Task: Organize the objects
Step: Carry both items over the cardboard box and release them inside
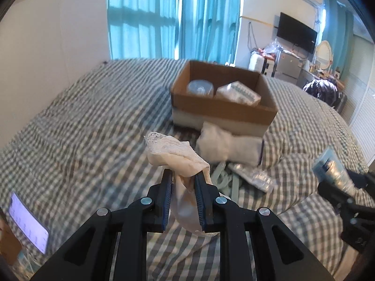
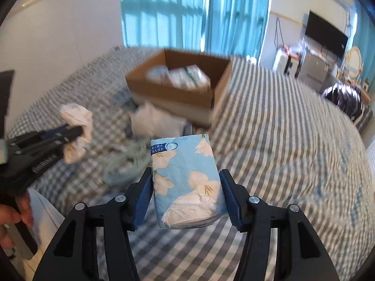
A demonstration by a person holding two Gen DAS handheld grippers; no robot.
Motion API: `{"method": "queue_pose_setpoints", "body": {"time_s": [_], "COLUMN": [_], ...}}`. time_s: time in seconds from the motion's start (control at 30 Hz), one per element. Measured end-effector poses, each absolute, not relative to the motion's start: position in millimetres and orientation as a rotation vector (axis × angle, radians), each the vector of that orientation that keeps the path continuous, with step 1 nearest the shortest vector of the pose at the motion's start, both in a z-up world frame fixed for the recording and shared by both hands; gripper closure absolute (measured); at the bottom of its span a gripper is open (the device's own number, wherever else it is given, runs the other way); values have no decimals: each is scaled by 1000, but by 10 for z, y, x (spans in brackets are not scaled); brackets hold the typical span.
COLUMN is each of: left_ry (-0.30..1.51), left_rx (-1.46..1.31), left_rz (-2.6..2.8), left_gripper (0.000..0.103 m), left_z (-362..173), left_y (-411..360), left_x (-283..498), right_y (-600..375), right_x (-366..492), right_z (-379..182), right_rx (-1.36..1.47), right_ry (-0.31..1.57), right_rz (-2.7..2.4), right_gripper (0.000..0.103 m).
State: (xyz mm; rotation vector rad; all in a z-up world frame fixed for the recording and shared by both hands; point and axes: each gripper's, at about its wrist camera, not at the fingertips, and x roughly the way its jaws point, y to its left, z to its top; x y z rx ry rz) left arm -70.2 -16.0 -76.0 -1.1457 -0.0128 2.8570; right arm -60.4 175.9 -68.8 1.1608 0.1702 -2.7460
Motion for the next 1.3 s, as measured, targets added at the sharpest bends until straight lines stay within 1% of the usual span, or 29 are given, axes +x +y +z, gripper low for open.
{"method": "queue_pose_setpoints", "body": {"time_s": [0.2,0.3,0.43,0.57,0.73,0.83,0.93,1.07,1.13,1.17,1.2,1.23,1.27,1.3], "left_ry": [25,7,5,35,84,114,119,96,97,101,94,83,69,61], "left_rx": [-1054,-993,-946,-883,-829,-844,-922,-1017,-1021,-1027,-1032,-1034,-1035,-1036], "left_rz": [2818,2800,2794,2805,2807,2784,2745,2706,2701,2697,2688,2677,2665,2667], "left_gripper": [84,84,84,84,84,83,84,83,83,81,80,72,55,45], "left_z": [-335,-149,48,221,203,-34,-360,-672,-735,-761,-772,-769,-753,-721], "left_y": [-48,-21,7,62,198,336,413,410,398,393,380,364,354,352], "left_x": [-956,-1163,-1586,-2115,-2694,-3016,-3303,-3517,-3521,-3524,-3523,-3533,-3523,-3511], "right_y": [1740,1757,1721,1699,1759,1829,1876,1900,1952,2005,2069,2107,2151,2194], "right_x": [-836,-1054,-1455,-1928,-2634,-3066,-3399,-3621,-3632,-3624,-3625,-3620,-3614,-3587], "right_z": [-62,180,368,428,301,65,-201,-483,-566,-586,-588,-582,-559,-517], "right_rx": [990,935,883,859,863,913,979,1037,1035,1029,1021,1011,1000,988], "right_ry": [220,196,193,157,70,27,6,24,-17,-58,-118,-161,-198,-217], "right_rz": [-2812,-2830,-2837,-2842,-2840,-2839,-2834,-2848,-2866,-2871,-2867,-2858,-2851,-2861], "right_gripper": [47,47,47,47,47,47,47,46,44,38,29,24,18,15]}}
